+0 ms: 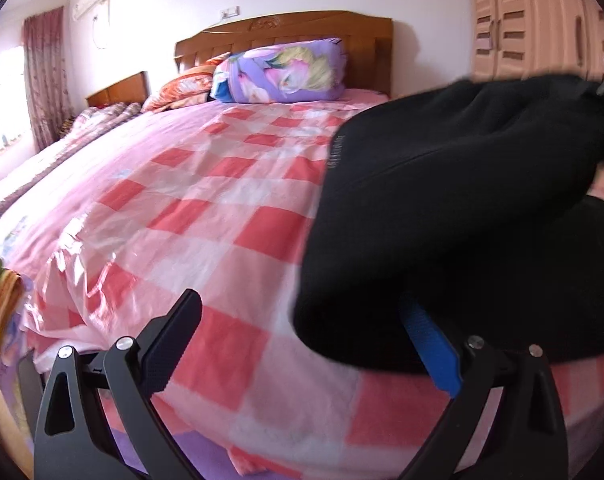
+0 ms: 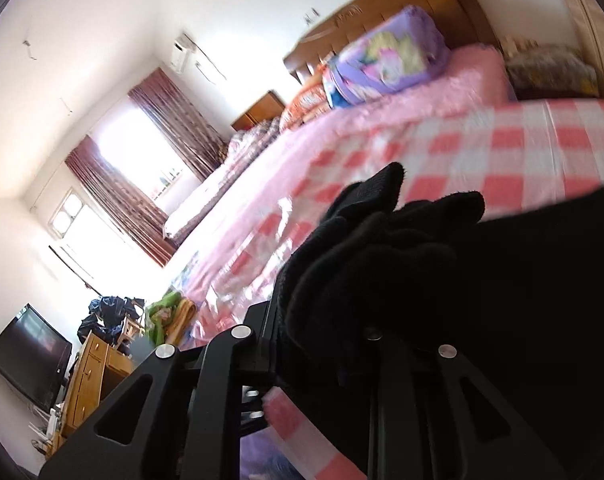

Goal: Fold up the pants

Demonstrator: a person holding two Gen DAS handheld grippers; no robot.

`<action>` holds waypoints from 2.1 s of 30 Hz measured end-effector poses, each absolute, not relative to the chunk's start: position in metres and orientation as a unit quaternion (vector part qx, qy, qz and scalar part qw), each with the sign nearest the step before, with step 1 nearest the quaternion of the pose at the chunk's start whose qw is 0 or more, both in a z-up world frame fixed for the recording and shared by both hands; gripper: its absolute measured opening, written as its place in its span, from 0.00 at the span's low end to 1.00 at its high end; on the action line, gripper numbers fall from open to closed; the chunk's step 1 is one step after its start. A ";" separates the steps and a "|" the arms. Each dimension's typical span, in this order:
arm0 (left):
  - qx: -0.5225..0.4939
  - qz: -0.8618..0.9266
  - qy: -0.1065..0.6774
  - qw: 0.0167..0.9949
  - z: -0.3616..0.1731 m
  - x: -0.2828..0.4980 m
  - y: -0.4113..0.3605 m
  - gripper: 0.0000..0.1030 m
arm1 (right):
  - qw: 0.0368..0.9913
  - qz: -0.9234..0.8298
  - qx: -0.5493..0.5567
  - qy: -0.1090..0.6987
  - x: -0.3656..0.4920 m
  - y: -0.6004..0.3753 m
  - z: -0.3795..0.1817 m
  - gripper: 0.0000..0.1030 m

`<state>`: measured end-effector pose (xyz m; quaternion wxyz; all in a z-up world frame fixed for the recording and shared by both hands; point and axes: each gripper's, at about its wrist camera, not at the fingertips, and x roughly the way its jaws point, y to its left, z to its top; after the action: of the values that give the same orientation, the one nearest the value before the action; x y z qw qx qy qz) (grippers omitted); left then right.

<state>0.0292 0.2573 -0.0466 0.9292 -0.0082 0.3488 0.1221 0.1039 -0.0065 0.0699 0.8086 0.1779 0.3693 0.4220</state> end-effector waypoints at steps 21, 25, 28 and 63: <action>0.030 0.149 0.348 0.925 -0.040 0.023 0.240 0.99 | 0.833 0.326 0.235 0.380 0.080 -0.103 0.002 0.14; 0.078 0.135 0.320 0.935 -0.020 0.014 0.214 0.99 | 0.863 0.317 0.233 0.317 0.062 -0.124 0.040 0.14; 0.119 0.121 0.307 0.936 -0.017 0.011 0.192 0.99 | 0.875 0.300 0.226 0.306 0.051 -0.147 0.043 0.14; -0.055 0.095 0.372 0.922 -0.055 0.019 0.238 0.99 | 0.847 0.269 0.224 0.400 0.052 -0.165 -0.032 0.32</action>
<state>0.0188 0.2381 -0.0554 0.9217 -0.0551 0.3720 0.0946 0.0524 -0.1652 -0.0318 0.8473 0.2237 0.3998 0.2688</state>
